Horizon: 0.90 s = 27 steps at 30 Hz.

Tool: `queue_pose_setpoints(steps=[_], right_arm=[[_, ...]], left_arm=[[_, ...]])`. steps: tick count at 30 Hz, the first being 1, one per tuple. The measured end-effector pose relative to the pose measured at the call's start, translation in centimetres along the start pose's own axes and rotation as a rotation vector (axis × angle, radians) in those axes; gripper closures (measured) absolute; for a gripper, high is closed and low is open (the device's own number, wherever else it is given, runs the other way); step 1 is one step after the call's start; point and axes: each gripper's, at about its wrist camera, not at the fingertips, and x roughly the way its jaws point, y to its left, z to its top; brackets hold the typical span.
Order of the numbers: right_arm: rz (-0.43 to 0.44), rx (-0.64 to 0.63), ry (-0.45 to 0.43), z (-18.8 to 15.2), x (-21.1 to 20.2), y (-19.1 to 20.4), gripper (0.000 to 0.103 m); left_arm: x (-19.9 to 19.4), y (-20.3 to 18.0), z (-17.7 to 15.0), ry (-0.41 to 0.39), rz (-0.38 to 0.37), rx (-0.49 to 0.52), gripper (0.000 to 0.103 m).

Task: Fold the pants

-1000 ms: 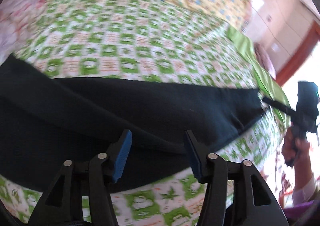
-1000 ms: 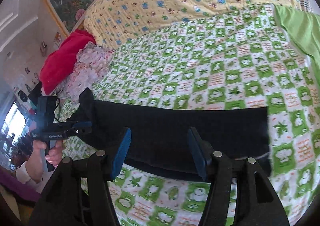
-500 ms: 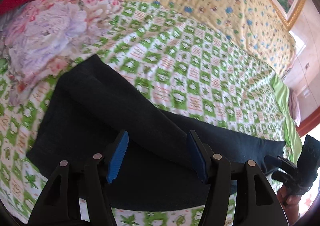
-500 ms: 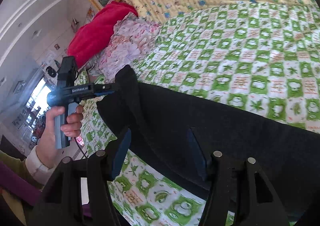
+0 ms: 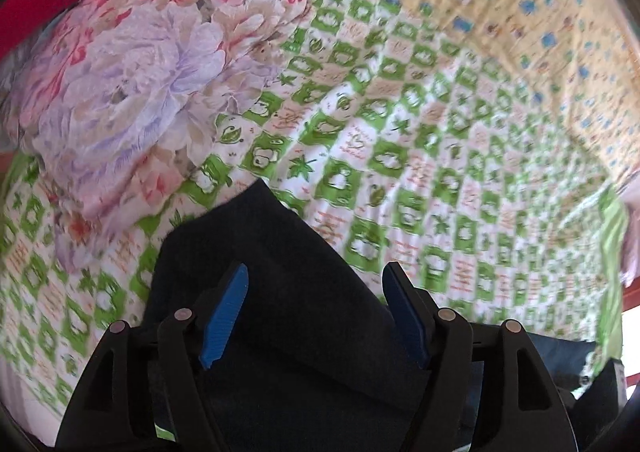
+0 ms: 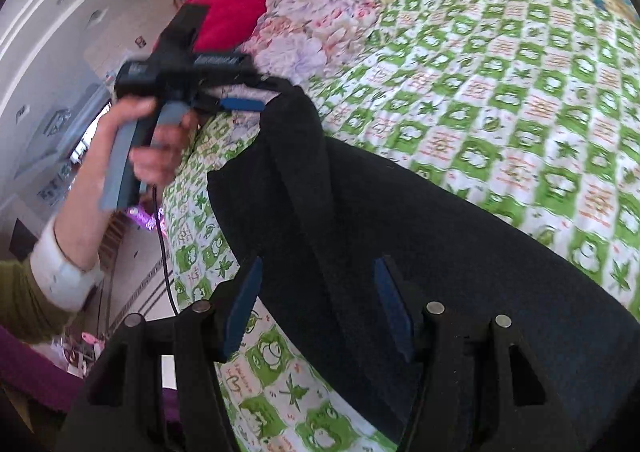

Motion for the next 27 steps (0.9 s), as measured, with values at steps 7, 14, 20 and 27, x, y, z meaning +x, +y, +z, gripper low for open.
queue_pose_setpoints(steps=[7, 14, 20, 27], right_arm=[[-0.008, -0.050, 0.072, 1.0, 3.5, 0.4, 0.043], [-0.031, -0.101, 0.105, 0.9, 5.0, 0.8, 0.089], [0.001, -0.106, 0.031, 0.8, 3.2, 1.4, 0.095], [0.008, -0.183, 0.011, 0.3, 1.7, 3.5, 0.096]], left_arm=[[4.9, -2.2, 2.0, 0.132, 0.202, 0.135, 0.046], [5.2, -0.3, 0.1, 0.117, 0.156, 0.105, 0.098], [1.6, 2.8, -3.4, -0.009, 0.022, 0.002, 0.103], [-1.5, 6.2, -8.9, -0.127, -0.128, -0.148, 0.103]])
